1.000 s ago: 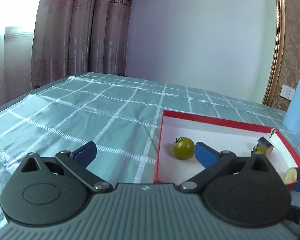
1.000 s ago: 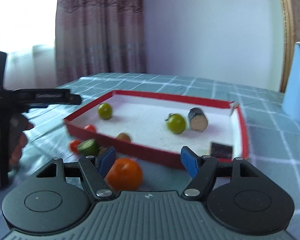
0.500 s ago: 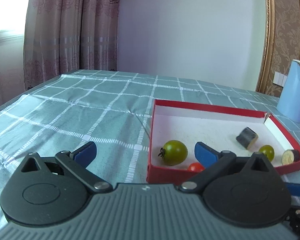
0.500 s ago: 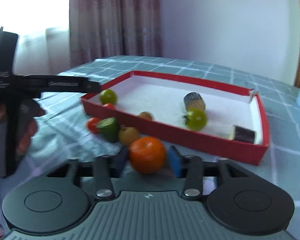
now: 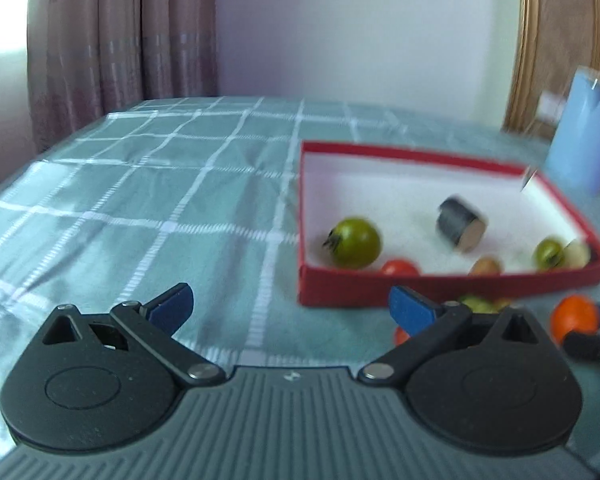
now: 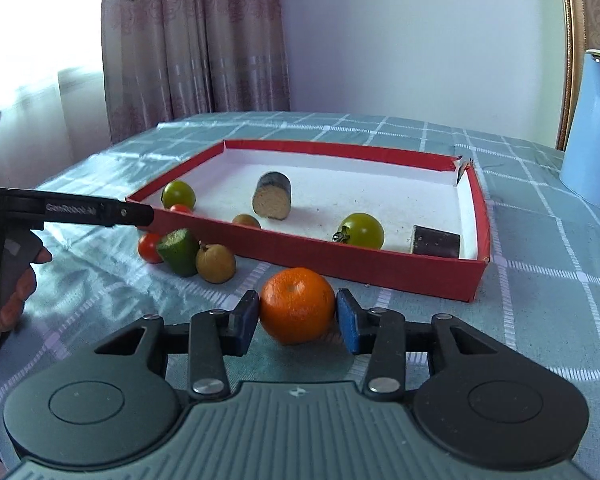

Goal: Organize fruits
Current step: 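Move both grippers back toward the orange and cherry tomatoes beside the tray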

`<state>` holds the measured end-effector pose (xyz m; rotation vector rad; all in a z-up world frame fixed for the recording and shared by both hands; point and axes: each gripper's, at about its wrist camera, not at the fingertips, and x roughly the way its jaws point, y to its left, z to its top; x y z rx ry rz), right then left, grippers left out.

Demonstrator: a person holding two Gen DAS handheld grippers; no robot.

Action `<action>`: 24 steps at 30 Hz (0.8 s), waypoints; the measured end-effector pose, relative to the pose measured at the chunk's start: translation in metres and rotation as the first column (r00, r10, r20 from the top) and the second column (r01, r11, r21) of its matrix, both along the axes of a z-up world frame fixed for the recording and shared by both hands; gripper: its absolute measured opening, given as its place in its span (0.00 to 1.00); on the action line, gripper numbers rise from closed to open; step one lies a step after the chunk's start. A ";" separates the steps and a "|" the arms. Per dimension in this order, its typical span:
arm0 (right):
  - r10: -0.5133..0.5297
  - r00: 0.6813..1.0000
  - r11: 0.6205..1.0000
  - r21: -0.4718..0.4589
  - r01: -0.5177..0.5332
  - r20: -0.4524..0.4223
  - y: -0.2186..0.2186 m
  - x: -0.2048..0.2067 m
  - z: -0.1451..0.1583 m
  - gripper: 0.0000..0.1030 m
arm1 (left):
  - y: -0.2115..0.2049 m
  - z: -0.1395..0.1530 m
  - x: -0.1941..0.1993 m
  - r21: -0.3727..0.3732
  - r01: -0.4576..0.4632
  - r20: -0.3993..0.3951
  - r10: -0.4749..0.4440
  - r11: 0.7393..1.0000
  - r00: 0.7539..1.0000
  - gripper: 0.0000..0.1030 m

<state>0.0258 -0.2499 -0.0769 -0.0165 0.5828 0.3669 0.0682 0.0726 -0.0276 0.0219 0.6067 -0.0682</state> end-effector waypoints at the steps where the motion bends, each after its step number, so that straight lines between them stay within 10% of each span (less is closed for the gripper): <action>1: 0.007 1.000 1.000 0.006 -0.007 -0.025 0.000 0.003 -0.002 0.41 | -0.004 -0.001 0.001 0.032 0.004 -0.010 -0.004 0.999 1.000 1.00; 17: -0.023 0.999 1.000 0.019 0.024 -0.035 -0.001 0.002 -0.002 0.47 | -0.043 -0.007 -0.012 0.340 0.038 0.059 -0.062 0.940 0.996 0.99; 24: 0.000 0.999 1.000 -0.006 0.000 -0.037 0.004 0.002 -0.003 0.57 | -0.042 -0.002 -0.013 0.326 0.131 0.048 -0.154 0.936 0.987 0.83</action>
